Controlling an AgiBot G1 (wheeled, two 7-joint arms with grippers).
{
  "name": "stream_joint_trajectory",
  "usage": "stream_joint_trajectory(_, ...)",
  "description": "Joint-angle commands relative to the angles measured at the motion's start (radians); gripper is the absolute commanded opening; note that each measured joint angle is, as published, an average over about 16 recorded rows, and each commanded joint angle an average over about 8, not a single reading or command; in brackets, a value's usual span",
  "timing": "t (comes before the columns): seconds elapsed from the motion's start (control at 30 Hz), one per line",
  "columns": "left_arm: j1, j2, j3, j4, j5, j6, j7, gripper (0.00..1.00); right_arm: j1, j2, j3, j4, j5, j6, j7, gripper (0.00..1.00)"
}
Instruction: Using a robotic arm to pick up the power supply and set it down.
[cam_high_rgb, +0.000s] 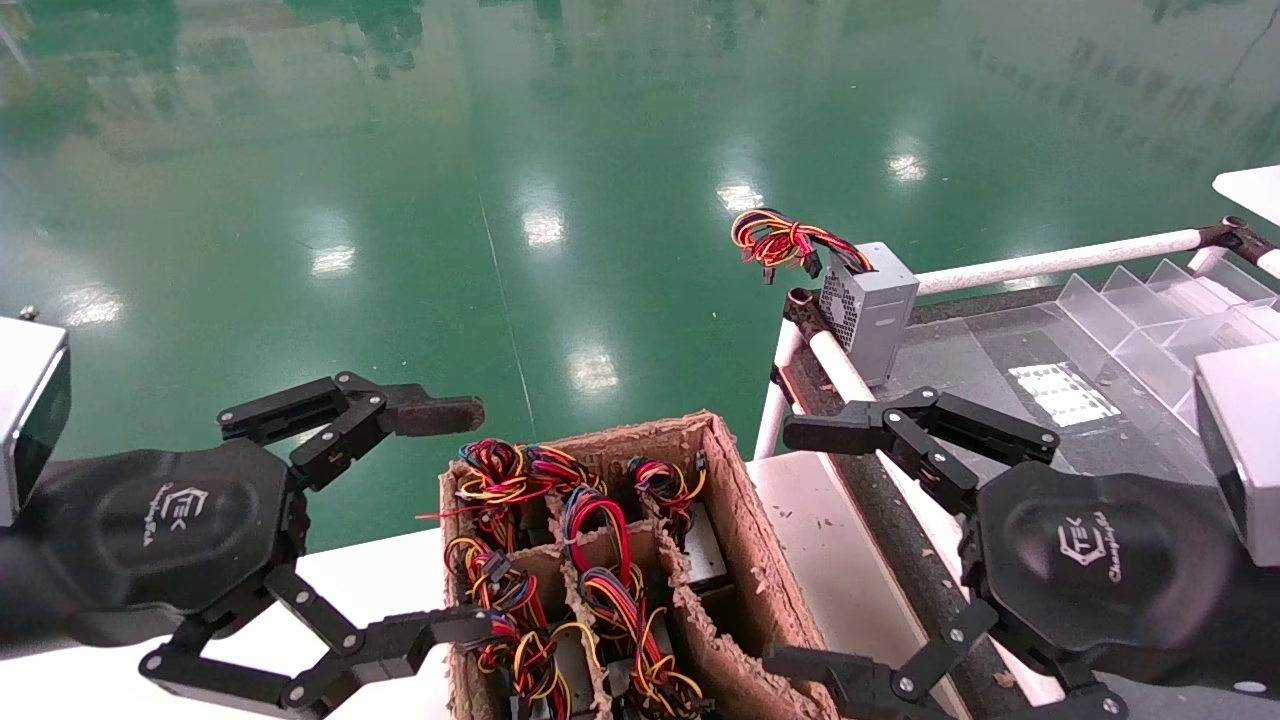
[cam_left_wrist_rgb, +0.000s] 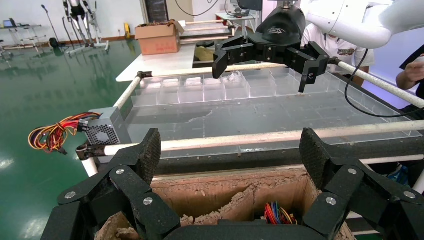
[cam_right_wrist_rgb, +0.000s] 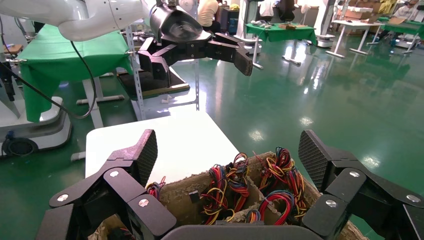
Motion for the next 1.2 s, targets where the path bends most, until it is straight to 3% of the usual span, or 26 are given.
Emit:
stream_joint_trajectory(0.03, 0.000, 0.000, 0.000, 0.000, 0.000, 0.000, 0.000, 1.00, 0.000, 0.000, 0.000, 0.000, 0.000, 0.000, 0.000, 1.00)
stream_joint_trajectory(0.2, 0.000, 0.000, 0.000, 0.000, 0.000, 0.000, 0.000, 0.98, 0.000, 0.000, 0.000, 0.000, 0.000, 0.000, 0.000, 1.00)
stream_joint_trajectory(0.47, 0.000, 0.000, 0.000, 0.000, 0.000, 0.000, 0.000, 0.03, 0.000, 0.000, 0.000, 0.000, 0.000, 0.000, 0.000, 1.00)
stream_joint_trajectory(1.2, 0.000, 0.000, 0.000, 0.000, 0.000, 0.000, 0.000, 0.00, 0.000, 0.000, 0.000, 0.000, 0.000, 0.000, 0.000, 1.00)
